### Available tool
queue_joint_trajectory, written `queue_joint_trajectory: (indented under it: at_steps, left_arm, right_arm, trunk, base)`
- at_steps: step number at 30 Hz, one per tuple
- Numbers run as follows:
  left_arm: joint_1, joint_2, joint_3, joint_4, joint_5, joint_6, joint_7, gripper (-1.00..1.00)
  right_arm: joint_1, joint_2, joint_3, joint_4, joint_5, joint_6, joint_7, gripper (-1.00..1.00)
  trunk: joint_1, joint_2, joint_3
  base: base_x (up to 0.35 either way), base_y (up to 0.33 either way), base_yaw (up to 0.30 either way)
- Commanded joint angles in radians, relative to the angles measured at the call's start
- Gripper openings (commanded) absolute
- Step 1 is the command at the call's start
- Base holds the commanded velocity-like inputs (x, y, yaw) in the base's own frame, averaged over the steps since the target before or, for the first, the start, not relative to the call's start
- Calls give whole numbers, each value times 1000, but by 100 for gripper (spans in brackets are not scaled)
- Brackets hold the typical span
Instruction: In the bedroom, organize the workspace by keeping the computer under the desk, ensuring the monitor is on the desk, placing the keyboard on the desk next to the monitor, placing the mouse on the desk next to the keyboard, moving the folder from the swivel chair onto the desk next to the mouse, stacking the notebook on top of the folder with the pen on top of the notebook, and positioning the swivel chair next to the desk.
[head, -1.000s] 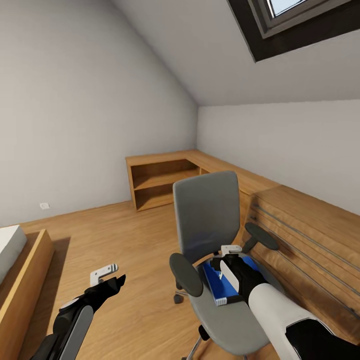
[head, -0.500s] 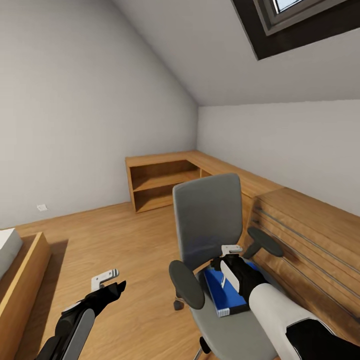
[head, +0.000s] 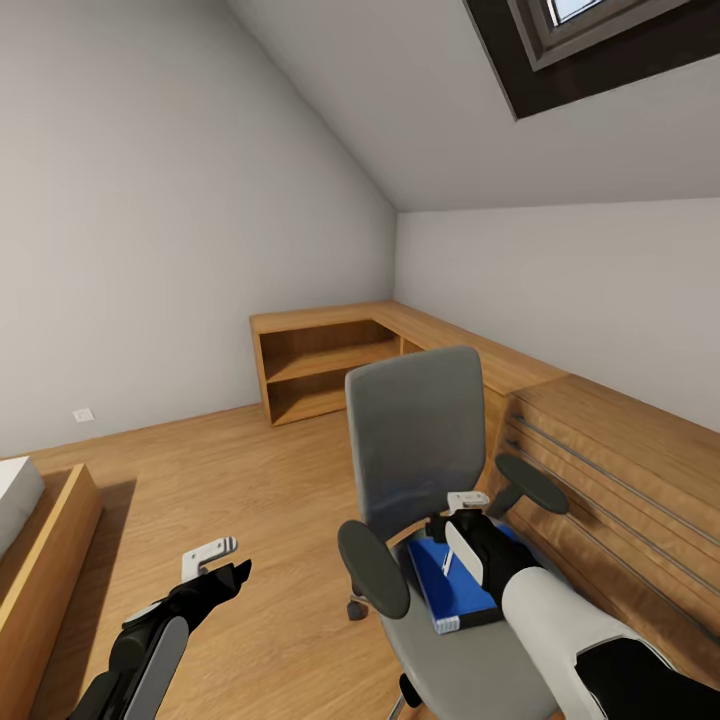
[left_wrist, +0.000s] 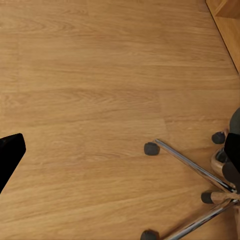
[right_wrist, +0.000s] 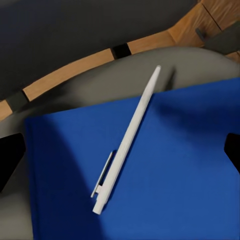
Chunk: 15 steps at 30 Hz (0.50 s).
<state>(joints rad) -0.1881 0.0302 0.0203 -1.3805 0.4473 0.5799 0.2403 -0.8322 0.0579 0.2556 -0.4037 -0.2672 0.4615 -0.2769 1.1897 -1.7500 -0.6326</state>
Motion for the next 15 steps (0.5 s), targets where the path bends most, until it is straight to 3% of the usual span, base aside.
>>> queue_joint_trajectory:
  at_steps: [1,15]
  left_arm:
    - [-1,0,-1,-2,11,4,8,100]
    - [-1,-1,0,-6,11,3,10,100]
  right_arm:
    - [-1,-1,8,-1,-10,4,-9,100]
    - [-1,-1,8,-3,-10,0,-8,100]
  trunk:
    - [4,-8,-4]
    - [58,-106,-48]
  base:
    - [0,0,0]
    - [0,0,0]
